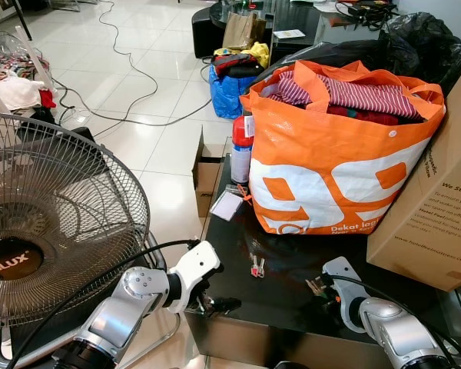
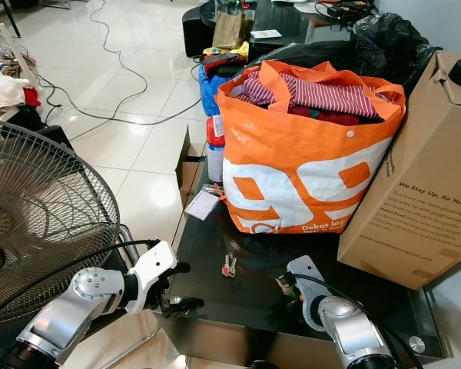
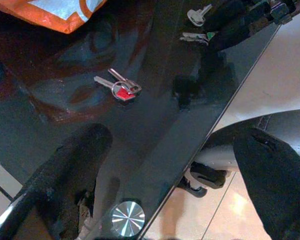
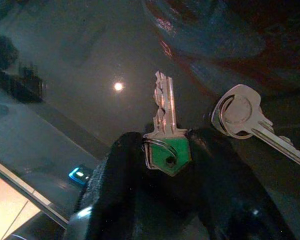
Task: Hang keys on a hook
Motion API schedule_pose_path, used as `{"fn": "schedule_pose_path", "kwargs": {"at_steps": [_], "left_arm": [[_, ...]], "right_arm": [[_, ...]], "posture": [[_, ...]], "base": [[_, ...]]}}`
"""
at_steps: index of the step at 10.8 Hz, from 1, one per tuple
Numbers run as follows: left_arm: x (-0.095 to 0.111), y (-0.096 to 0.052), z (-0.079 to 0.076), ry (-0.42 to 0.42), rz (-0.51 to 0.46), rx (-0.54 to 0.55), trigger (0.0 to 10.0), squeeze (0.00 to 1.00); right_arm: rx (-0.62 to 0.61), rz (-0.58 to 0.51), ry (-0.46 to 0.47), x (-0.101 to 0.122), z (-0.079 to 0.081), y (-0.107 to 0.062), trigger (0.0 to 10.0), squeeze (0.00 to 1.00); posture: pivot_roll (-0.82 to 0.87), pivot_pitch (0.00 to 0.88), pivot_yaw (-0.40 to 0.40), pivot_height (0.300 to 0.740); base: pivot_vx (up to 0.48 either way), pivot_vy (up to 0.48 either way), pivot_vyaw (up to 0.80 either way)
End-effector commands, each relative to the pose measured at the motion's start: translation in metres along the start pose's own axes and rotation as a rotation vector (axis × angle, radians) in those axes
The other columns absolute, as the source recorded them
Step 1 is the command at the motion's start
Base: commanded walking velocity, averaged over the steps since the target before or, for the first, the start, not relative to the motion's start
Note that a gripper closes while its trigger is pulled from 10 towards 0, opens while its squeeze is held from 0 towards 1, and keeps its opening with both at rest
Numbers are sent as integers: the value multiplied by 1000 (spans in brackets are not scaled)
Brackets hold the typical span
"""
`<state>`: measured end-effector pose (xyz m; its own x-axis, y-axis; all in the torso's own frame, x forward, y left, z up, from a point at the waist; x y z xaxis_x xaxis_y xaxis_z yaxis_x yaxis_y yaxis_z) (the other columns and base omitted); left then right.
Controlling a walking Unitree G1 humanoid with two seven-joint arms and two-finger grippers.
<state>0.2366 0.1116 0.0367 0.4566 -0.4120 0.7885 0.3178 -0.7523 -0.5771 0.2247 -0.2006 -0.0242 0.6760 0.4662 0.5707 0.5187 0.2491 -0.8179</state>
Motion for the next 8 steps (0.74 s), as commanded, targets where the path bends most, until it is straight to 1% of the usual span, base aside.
{"fn": "schedule_pose_path", "kwargs": {"at_steps": [1, 2, 4, 5, 6, 8], "left_arm": [[4, 0, 2, 22, 5, -3, 10000, 0], [4, 1, 1, 23, 5, -6, 10000, 0], [4, 1, 1, 24, 6, -9, 10000, 0], [4, 2, 1, 24, 6, -11, 10000, 0], [4, 2, 1, 24, 5, -11, 10000, 0], [4, 2, 1, 24, 5, -9, 10000, 0]], "right_arm": [[0, -1, 1, 1, 0, 0, 2000, 0], [2, -2, 4, 1, 1, 0, 1373, 0], [0, -14, 10, 3, 2, 0, 980, 0], [-1, -21, 12, 5, 4, 0, 275, 0], [-1, -37, 18, 8, 5, 1, 0, 0], [6, -111, 29, 23, 15, 7, 0, 0]], "posture": [[-198, 0, 17, 740], [-200, 0, 19, 740], [-204, 0, 20, 740], [-204, 0, 19, 740], [-204, 0, 18, 740], [-201, 0, 18, 740]], "base": [[0, 0, 0], [0, 0, 0], [0, 0, 0], [0, 0, 0], [0, 0, 0], [0, 0, 0]]}}
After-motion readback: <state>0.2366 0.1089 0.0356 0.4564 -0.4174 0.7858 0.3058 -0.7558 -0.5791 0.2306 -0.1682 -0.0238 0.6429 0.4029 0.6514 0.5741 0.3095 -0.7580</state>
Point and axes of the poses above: a point about 5 cm out from each wrist's last joint towards the gripper, its own y axis pointing out of the wrist towards the gripper, its own x axis along the axis of the wrist's last joint, z = x × y, the point moved 1 cm from there along y, pointing out of the wrist towards the gripper, and after that the axes turned 9 degrees about -y, right-handed, at the moved point
